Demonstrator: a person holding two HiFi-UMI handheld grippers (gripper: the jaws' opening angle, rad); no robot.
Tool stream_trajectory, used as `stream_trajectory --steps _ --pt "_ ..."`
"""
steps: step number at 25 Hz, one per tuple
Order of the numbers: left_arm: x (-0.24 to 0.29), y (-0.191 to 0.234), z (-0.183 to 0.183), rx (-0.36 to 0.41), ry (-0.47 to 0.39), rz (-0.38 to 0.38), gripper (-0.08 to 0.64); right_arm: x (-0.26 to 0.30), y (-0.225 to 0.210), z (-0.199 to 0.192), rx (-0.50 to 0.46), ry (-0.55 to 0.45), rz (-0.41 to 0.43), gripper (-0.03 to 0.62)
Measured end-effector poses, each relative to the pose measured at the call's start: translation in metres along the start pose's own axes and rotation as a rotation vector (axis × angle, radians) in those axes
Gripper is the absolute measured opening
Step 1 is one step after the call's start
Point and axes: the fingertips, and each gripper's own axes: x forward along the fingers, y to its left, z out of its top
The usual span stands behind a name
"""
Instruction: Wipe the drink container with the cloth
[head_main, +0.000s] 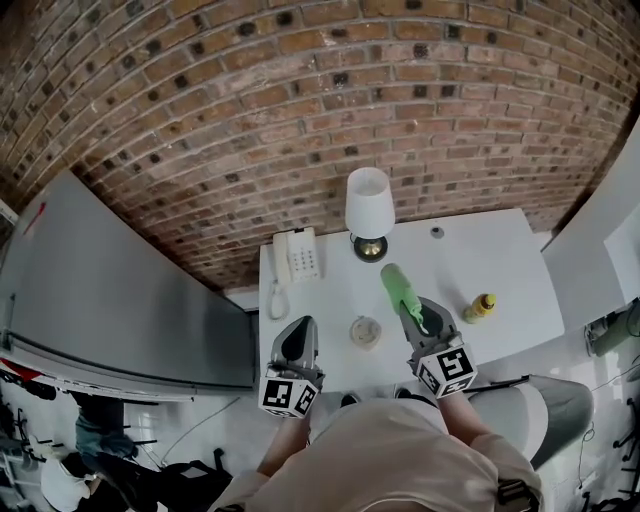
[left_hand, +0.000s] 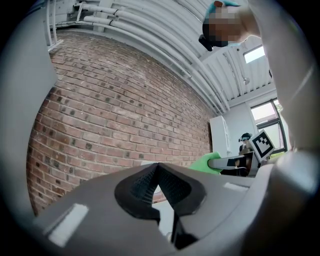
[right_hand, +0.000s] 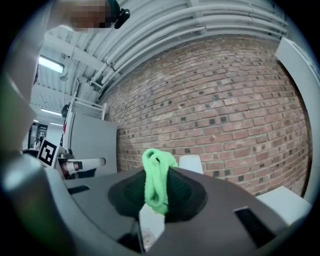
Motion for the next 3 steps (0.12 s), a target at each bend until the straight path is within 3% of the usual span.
stream_trajectory --steps 3 --pt "-0.0018 -0.0005 0.0002 -0.007 0.01 0.01 0.009 -0.0007 0.0021 -0.0009 0.0 0.012 -0.001 0.063"
